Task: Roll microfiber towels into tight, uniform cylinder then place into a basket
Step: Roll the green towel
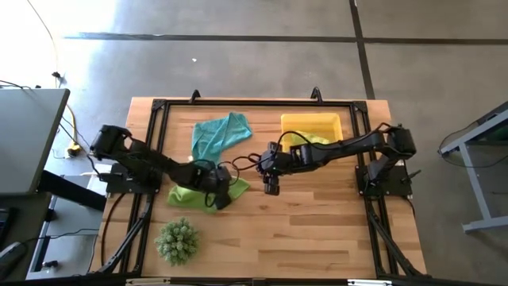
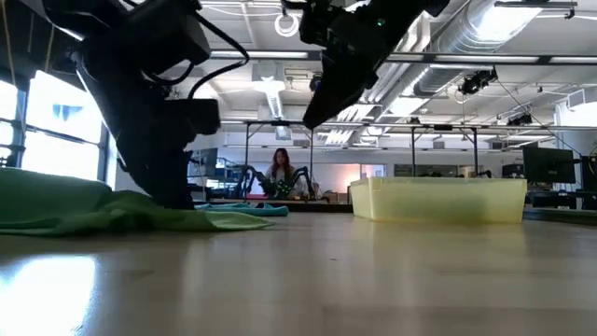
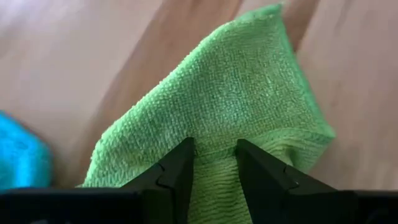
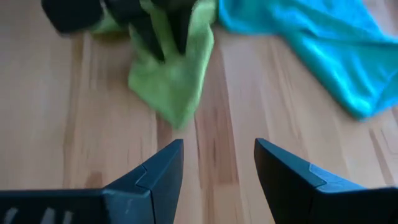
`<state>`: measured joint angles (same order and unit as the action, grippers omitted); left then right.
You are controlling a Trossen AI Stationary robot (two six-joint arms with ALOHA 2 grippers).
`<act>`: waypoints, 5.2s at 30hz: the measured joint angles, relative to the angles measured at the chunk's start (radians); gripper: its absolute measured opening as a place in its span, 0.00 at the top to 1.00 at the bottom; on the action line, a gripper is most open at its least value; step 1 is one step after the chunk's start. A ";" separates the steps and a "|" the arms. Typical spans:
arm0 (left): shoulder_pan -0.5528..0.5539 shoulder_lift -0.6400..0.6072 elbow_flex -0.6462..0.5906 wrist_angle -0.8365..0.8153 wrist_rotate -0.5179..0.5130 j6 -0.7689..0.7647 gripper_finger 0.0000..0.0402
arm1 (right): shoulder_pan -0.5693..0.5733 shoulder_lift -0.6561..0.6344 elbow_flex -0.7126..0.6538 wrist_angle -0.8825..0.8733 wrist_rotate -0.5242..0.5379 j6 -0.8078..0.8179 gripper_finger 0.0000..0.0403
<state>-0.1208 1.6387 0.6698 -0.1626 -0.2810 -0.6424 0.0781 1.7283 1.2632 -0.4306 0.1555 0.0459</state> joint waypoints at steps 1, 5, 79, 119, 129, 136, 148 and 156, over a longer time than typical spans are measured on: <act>-0.007 0.025 0.001 0.052 -0.002 0.000 0.72 | 0.003 0.000 -0.003 -0.018 0.000 -0.002 0.53; -0.031 0.090 0.000 0.242 0.010 0.015 0.72 | 0.019 0.007 -0.002 -0.031 0.000 -0.004 0.53; -0.402 0.077 0.101 0.423 0.165 -0.091 0.72 | 0.206 0.328 0.000 0.096 -0.144 -0.045 0.83; -0.265 0.077 0.424 0.422 -0.154 0.826 0.72 | 0.444 -0.249 -0.003 -0.107 0.035 -0.082 1.00; -0.215 0.077 0.450 0.465 0.030 0.838 0.72 | 0.452 -0.277 -0.003 -0.025 0.039 -0.278 1.00; -0.213 0.077 0.450 0.462 0.194 0.828 0.72 | 0.452 -0.281 -0.003 -0.011 0.199 -0.370 1.00; -0.282 0.077 0.450 0.364 0.263 0.734 0.72 | 0.452 -0.355 -0.003 0.029 0.366 -0.398 1.00; -0.294 0.077 0.449 0.295 0.085 0.673 0.72 | 0.452 -0.364 -0.002 0.110 0.367 -0.308 1.00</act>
<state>-0.4152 1.7157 1.1191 0.1321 -0.1958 0.0305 0.5304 1.3640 1.2610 -0.3206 0.5222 -0.2626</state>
